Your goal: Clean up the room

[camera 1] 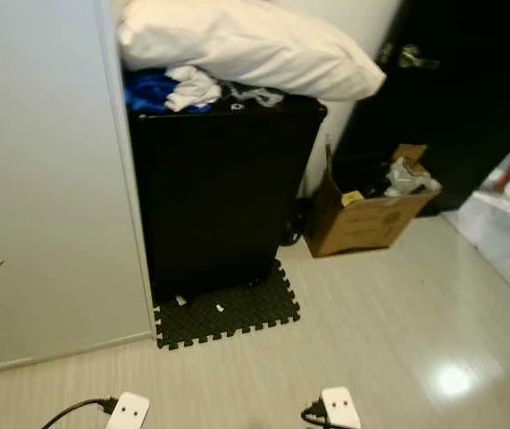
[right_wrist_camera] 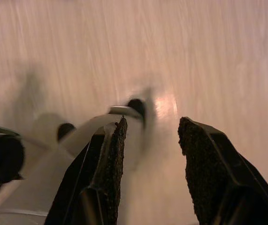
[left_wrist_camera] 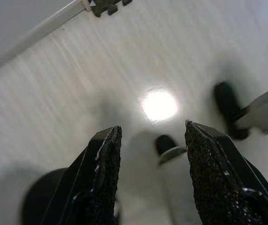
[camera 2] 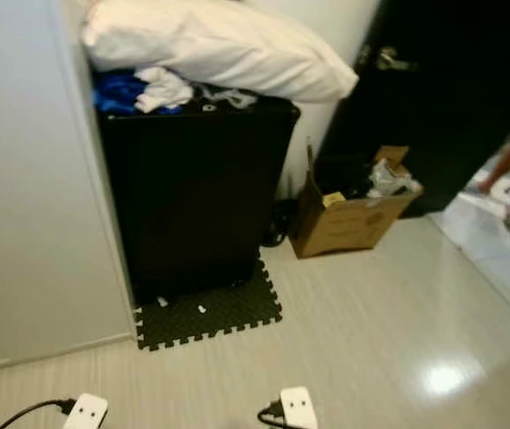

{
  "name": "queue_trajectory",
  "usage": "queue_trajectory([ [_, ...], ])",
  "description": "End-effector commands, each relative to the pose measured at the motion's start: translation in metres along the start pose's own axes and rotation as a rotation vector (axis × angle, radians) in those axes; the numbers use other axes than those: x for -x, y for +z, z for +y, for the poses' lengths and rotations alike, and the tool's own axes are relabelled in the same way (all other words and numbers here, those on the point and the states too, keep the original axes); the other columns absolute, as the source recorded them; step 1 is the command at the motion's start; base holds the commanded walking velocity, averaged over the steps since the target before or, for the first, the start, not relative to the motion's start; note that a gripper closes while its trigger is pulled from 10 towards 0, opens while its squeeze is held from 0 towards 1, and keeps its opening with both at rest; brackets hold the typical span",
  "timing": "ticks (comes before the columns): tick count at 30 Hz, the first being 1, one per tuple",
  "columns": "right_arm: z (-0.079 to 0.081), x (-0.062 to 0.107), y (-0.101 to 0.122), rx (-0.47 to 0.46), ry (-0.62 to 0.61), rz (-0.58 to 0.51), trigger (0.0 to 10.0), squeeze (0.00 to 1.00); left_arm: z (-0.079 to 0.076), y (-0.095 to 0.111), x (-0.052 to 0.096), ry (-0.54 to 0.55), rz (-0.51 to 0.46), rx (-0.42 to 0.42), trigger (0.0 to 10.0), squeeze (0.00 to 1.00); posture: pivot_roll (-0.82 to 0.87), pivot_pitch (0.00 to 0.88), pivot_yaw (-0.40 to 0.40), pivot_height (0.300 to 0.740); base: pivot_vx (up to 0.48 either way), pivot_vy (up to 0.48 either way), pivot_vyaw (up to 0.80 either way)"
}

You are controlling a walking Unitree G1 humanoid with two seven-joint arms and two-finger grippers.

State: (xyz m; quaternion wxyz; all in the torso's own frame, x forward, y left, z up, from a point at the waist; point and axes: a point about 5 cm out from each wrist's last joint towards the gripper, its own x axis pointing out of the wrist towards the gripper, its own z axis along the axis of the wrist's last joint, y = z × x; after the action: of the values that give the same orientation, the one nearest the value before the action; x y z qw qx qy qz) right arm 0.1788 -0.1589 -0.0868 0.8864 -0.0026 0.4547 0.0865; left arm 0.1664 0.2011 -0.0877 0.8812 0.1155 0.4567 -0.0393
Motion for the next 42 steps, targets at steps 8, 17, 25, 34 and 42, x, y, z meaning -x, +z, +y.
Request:
queue_trajectory([
  [8,-0.0042,0.0016,-0.0047,0.002,-0.011,0.018,10.0,0.00,-0.0047,-0.0003,-0.0004,-0.012,0.006,0.003,10.0,0.00,0.03,0.000,0.014,0.740,0.000,0.000,-0.78],
  [17,-0.0045,0.0015,-0.0044,-0.002,-0.013,0.019,10.0,0.00,-0.0046,-0.0011,-0.0002,-0.011,0.010,0.008,10.0,0.00,0.03,0.001,0.015,0.740,0.000,0.000,-0.78],
  [25,-0.0048,0.0015,-0.0041,-0.003,-0.014,0.019,10.0,0.00,-0.0045,-0.0015,-0.0002,-0.010,0.011,0.009,10.0,0.00,0.03,0.001,0.015,0.740,0.000,0.000,-0.78],
  [34,-0.0046,0.0014,-0.0041,-0.003,-0.014,0.020,10.0,0.00,-0.0038,-0.0021,0.0000,-0.008,0.014,0.012,10.0,0.00,0.03,0.003,0.015,0.740,0.000,0.000,-0.78],
  [42,-0.0048,0.0016,-0.0049,-0.002,-0.016,0.021,10.0,0.00,-0.0041,-0.0026,0.0001,-0.009,0.015,0.014,10.0,0.00,0.03,0.004,0.015,0.740,0.000,0.000,-0.78],
])
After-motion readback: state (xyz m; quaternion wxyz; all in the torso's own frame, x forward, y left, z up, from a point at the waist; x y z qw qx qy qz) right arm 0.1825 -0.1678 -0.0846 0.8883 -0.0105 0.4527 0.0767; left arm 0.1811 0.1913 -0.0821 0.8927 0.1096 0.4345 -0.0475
